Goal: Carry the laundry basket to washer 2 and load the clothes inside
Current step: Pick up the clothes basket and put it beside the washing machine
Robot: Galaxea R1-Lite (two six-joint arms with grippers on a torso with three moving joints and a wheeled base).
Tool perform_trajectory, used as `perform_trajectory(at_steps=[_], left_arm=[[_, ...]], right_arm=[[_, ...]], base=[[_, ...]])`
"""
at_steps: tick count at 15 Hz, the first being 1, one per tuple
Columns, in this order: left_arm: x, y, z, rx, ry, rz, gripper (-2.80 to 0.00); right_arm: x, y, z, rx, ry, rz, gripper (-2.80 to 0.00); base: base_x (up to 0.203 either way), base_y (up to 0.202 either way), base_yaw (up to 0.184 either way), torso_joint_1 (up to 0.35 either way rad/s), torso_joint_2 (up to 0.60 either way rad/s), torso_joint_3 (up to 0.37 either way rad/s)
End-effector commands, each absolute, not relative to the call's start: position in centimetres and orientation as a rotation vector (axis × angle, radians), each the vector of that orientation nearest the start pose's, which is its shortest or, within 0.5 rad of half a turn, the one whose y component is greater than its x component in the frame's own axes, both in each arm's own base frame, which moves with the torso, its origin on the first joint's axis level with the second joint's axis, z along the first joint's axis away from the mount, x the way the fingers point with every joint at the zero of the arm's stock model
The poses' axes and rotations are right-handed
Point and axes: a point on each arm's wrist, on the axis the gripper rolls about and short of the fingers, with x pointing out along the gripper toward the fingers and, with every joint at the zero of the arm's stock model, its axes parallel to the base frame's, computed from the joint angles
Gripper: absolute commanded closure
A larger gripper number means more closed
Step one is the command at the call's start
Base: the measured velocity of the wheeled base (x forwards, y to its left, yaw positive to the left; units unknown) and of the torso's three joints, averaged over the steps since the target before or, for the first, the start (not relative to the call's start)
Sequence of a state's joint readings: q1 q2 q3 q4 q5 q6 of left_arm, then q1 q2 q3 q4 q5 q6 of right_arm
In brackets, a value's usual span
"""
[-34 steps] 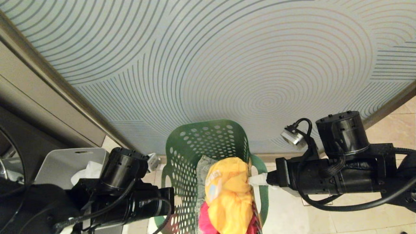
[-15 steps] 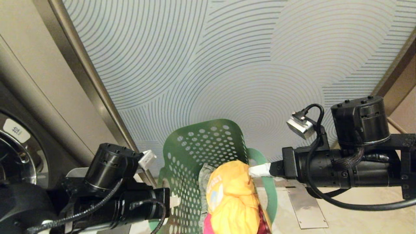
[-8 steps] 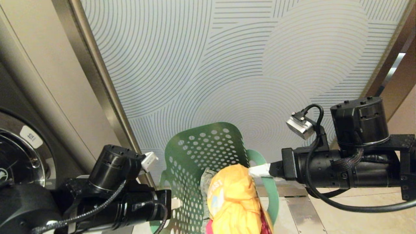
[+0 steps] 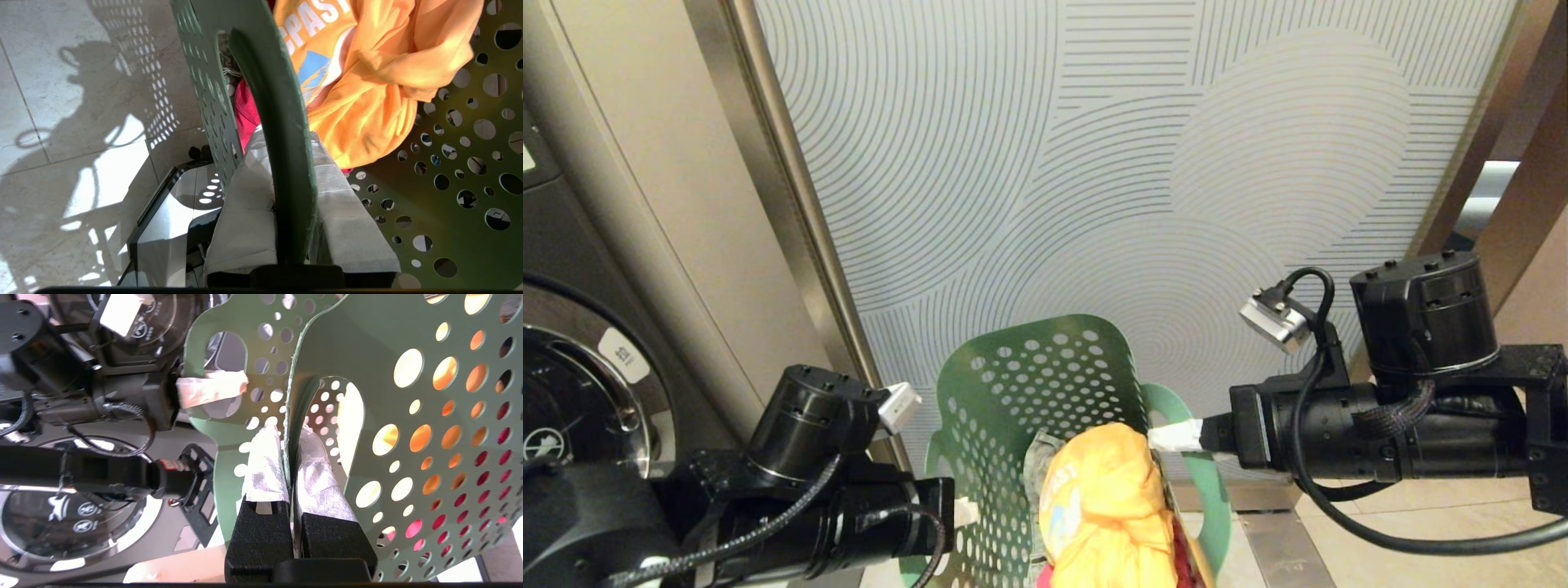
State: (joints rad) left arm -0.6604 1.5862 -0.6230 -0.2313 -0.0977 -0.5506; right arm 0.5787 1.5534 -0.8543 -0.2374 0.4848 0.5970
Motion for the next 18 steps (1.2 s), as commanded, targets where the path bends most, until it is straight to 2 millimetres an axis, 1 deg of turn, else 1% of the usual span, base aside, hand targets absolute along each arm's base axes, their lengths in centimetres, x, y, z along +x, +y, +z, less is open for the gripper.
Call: perform_trajectory(at_steps=[1,7,18], left_arm=[[19.06,-15.11,13.08,-0.297,0.892,-0.501,0.0],[19.09,-15.12,13.07,-0.297,0.892,-0.501,0.0],[18.97,-14.99,12.89,-0.296,0.899,-0.496,0.0]], right_arm=[[21.83,15.47,19.72,0.506,0.787,0.849,0.0],[21.8,15.41,19.51,0.503,0.787,0.829,0.0],[21.95,15.56,19.29,0.5,0.793,0.828,0.0]], base=[[0.0,0.0,0.0,0.0,0.0,0.0],[0.0,-0.001,0.011,0.002,0.0,0.001],[0.0,-0.008,0.172,0.002,0.0,0.006]])
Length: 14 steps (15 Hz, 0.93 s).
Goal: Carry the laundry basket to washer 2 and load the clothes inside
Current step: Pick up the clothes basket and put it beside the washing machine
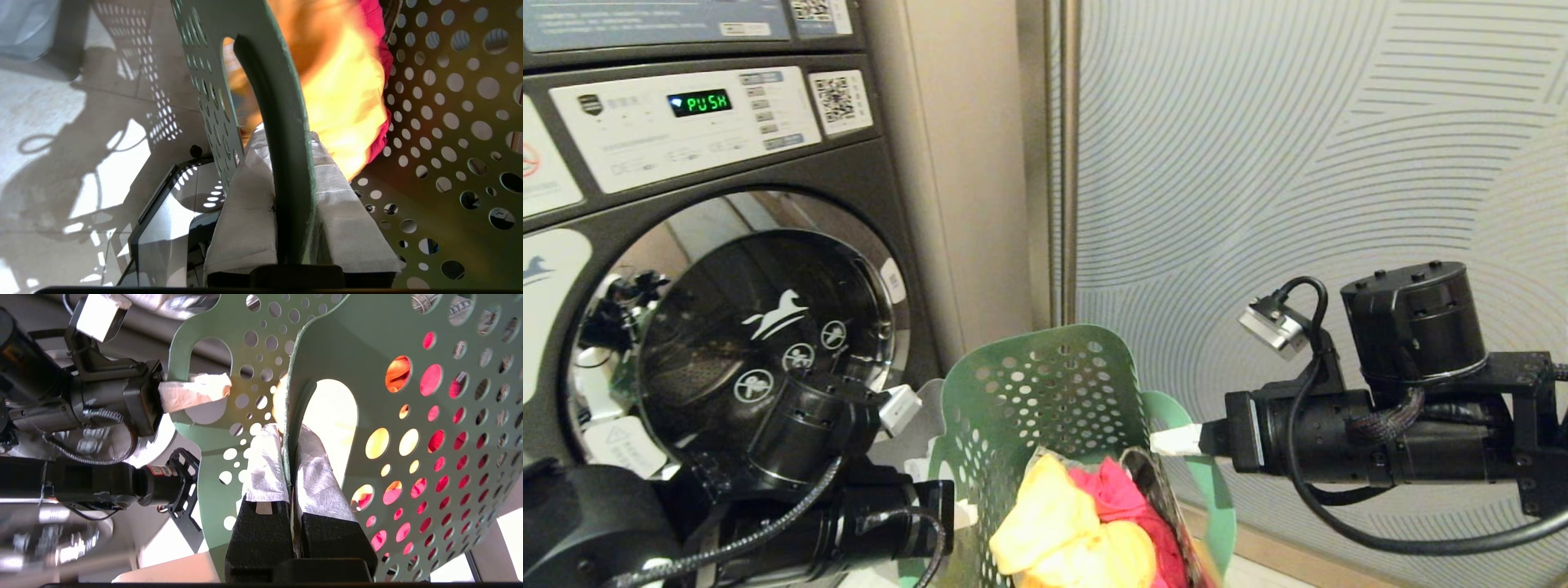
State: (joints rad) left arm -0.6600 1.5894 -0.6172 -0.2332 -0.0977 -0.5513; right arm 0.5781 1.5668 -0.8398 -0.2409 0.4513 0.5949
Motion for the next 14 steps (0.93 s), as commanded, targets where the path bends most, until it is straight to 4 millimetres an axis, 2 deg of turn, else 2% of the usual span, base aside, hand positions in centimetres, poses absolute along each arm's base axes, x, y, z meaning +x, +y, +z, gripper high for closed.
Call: perform_trajectory(at_steps=[1,14], left_arm=[[18.97,-14.99,12.89,-0.296,0.899,-0.496,0.0],[18.81,-14.86,12.6,-0.293,0.91,-0.49,0.0]], right_arm=[[21.94,15.55,19.31,0.5,0.793,0.828,0.0],[22.38,15.89,19.1,0.504,0.775,0.838,0.0]], base=[[0.001,-0.011,0.172,0.002,0.01,0.002],[0.001,-0.008,0.177,0.002,0.0,0.001]])
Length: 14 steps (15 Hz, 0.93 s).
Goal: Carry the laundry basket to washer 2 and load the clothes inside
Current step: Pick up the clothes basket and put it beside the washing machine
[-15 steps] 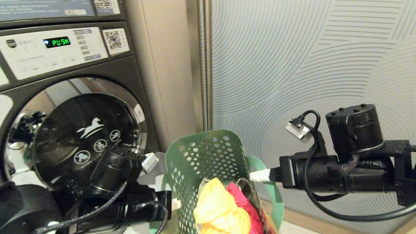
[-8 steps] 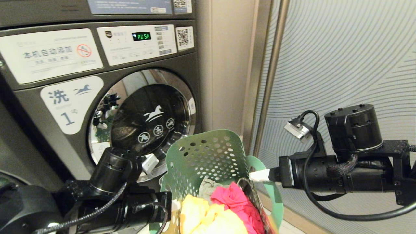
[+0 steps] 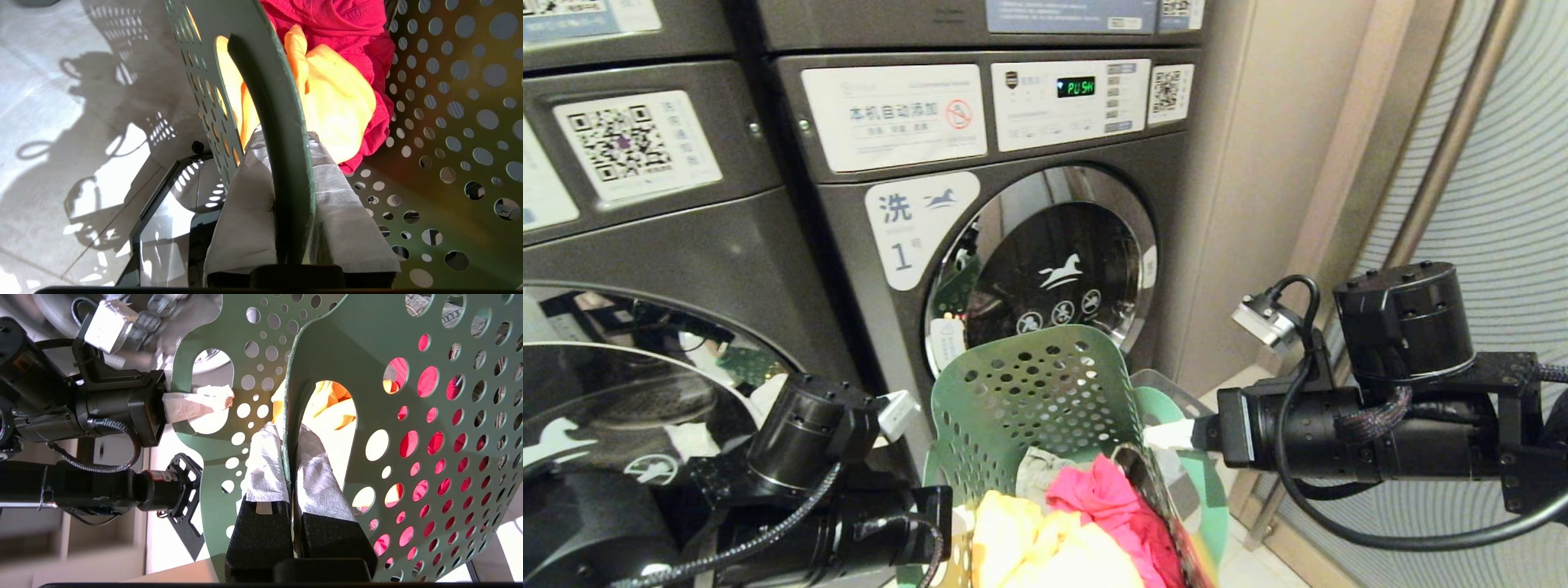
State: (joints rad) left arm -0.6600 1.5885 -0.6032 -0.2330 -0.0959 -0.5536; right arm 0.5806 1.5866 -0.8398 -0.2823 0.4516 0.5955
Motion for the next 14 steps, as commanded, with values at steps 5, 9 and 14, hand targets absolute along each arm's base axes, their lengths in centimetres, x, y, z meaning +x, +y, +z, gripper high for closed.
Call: perform_trajectory(at_steps=[5,9,14], left_arm=[[18.8,-14.85,12.62,-0.293,0.909,-0.49,0.0],[18.82,-14.87,12.57,-0.293,0.911,-0.489,0.0],[18.88,-14.92,12.35,-0.29,0.918,-0.486,0.0]], right_arm=[[22.43,15.87,19.06,0.506,0.777,0.834,0.0],[22.4,15.85,19.07,0.506,0.776,0.832,0.0],[22.36,15.82,18.95,0.506,0.779,0.831,0.0]], base=[[0.002,-0.008,0.178,0.002,0.01,0.003],[0.004,-0.01,0.176,0.004,0.0,0.001],[0.002,-0.008,0.177,0.003,0.0,0.002]])
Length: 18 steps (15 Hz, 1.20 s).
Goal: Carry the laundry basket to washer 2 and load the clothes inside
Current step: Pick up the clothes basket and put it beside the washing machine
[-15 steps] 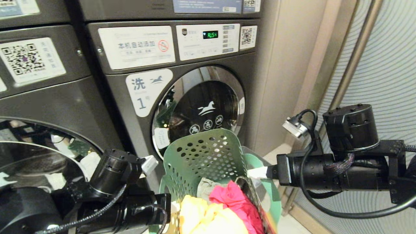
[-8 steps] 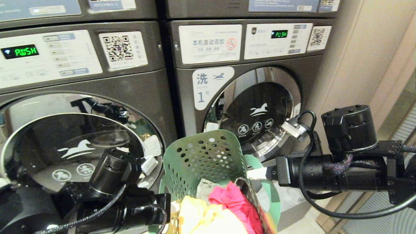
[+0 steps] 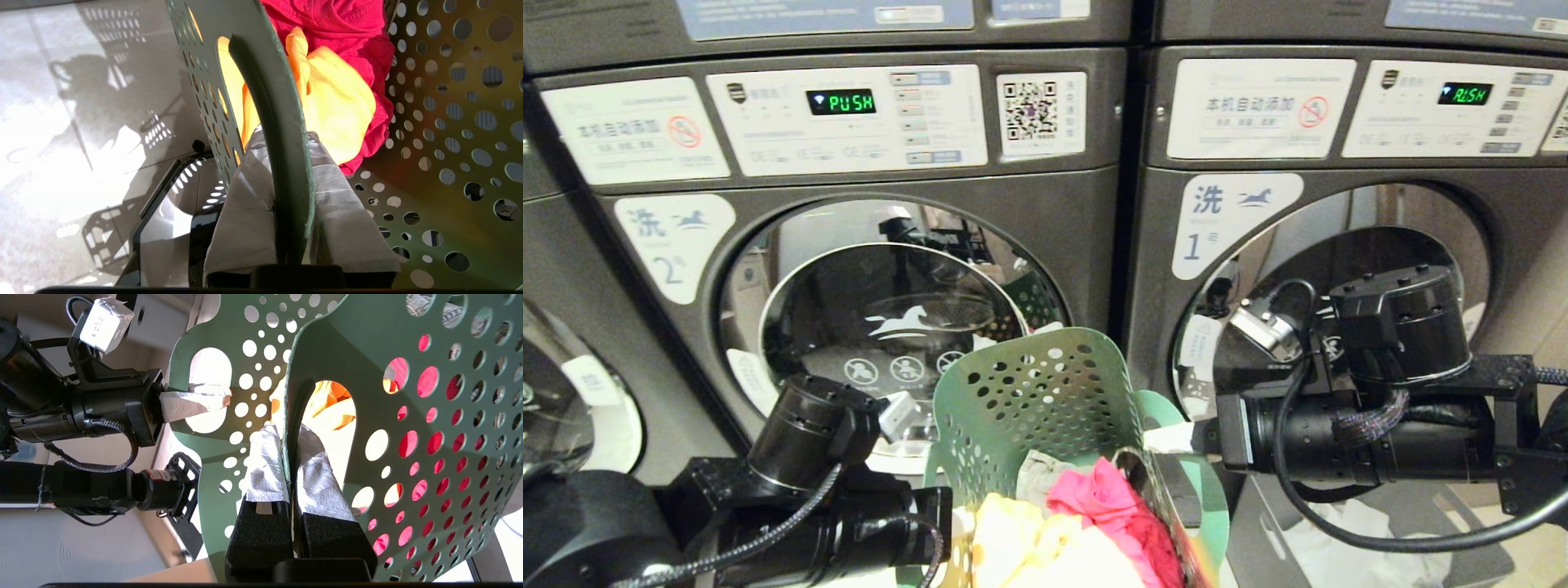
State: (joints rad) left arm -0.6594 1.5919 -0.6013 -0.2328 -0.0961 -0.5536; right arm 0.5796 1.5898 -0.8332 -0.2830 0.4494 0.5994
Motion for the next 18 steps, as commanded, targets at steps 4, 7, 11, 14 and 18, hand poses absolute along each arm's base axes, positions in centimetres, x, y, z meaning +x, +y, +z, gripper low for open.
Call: perform_trajectory(at_steps=[4,7,11,14,18], left_arm=[[18.8,-14.9,12.3,-0.288,0.92,-0.484,0.0],[18.8,-14.9,12.2,-0.288,0.922,-0.483,0.0],[18.8,-14.9,12.1,-0.287,0.926,-0.483,0.0],[18.9,-14.9,12.1,-0.285,0.926,-0.484,0.0],[20.6,-16.2,10.9,-0.265,0.952,-0.475,0.0]], right_arm=[[22.3,15.8,18.8,0.509,0.754,0.84,0.0],[22.2,15.7,18.4,0.513,0.717,0.854,0.0],[22.2,15.7,18.2,0.513,0.72,0.853,0.0],[22.1,15.7,18.3,0.513,0.717,0.854,0.0],[23.0,15.7,17.5,0.505,0.719,0.762,0.0]], base=[[0.0,-0.004,0.096,0.0,0.0,0.002],[0.0,0.0,0.0,0.0,0.0,0.0],[-0.18,-0.001,-0.001,0.004,0.0,0.002],[-0.192,0.0,0.001,0.003,0.0,0.003],[-0.152,0.0,0.0,0.0,0.0,0.002]])
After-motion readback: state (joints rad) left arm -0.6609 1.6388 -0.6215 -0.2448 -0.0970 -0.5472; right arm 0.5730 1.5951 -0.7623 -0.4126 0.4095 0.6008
